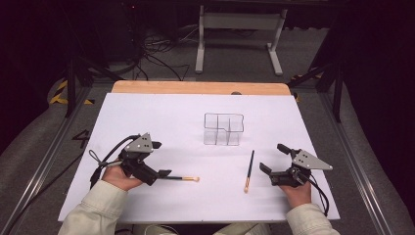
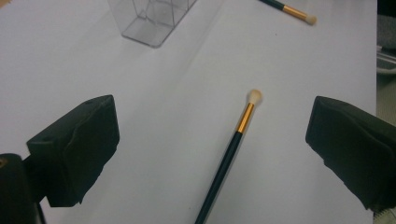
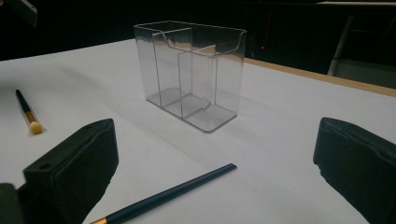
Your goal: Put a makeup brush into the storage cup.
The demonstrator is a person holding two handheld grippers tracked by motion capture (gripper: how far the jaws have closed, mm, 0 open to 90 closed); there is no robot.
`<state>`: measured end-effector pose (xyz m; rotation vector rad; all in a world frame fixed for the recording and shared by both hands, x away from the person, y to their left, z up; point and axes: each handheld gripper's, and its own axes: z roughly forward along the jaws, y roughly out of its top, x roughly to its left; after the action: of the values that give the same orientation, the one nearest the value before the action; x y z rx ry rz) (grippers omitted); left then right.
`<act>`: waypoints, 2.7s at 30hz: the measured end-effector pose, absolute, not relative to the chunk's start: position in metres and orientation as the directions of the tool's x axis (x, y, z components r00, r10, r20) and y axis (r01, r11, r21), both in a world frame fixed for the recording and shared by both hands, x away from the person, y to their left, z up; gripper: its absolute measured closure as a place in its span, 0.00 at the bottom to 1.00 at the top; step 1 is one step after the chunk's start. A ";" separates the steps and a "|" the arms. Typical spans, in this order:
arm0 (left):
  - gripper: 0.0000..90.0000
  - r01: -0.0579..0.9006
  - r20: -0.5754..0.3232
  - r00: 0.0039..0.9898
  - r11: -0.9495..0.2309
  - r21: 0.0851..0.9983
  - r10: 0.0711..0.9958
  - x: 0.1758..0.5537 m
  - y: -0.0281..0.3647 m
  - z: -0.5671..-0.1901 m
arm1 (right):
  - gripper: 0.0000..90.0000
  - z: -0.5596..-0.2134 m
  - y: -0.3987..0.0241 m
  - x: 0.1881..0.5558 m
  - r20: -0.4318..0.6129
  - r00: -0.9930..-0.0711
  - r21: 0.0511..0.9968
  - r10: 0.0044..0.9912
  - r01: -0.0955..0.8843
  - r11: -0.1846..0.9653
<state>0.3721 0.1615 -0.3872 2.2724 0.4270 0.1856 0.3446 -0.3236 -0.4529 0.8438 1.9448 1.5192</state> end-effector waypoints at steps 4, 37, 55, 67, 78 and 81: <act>0.05 0.254 -0.008 0.938 -0.670 0.698 0.348 0.375 0.159 -0.387 | 0.01 -0.453 -0.324 0.344 -0.026 -0.666 0.973 0.746 0.154 0.171; 0.27 0.260 -0.091 0.964 -0.816 0.517 0.249 0.383 0.129 -0.403 | 0.01 -0.452 -0.323 0.344 -0.025 -0.671 0.974 0.741 0.150 0.169; 0.38 0.254 -0.116 0.967 -0.855 0.453 0.225 0.387 0.119 -0.416 | 0.01 -0.452 -0.324 0.343 -0.019 -0.670 0.975 0.742 0.151 0.162; 0.51 0.248 -0.135 0.968 -0.878 0.409 0.211 0.387 0.116 -0.421 | 0.01 -0.451 -0.324 0.343 -0.016 -0.671 0.975 0.741 0.153 0.160; 0.60 0.247 -0.143 0.968 -0.893 0.376 0.207 0.389 0.115 -0.425 | 0.01 -0.452 -0.325 0.343 -0.014 -0.670 0.975 0.742 0.154 0.158; 0.62 0.247 -0.144 0.968 -0.892 0.378 0.207 0.389 0.115 -0.426 | 0.01 -0.451 -0.325 0.343 -0.015 -0.671 0.976 0.741 0.152 0.158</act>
<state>0.3886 0.1145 -0.4259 2.7143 0.3267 -0.1396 0.3427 -0.3247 -0.4515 0.8463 1.9390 1.5419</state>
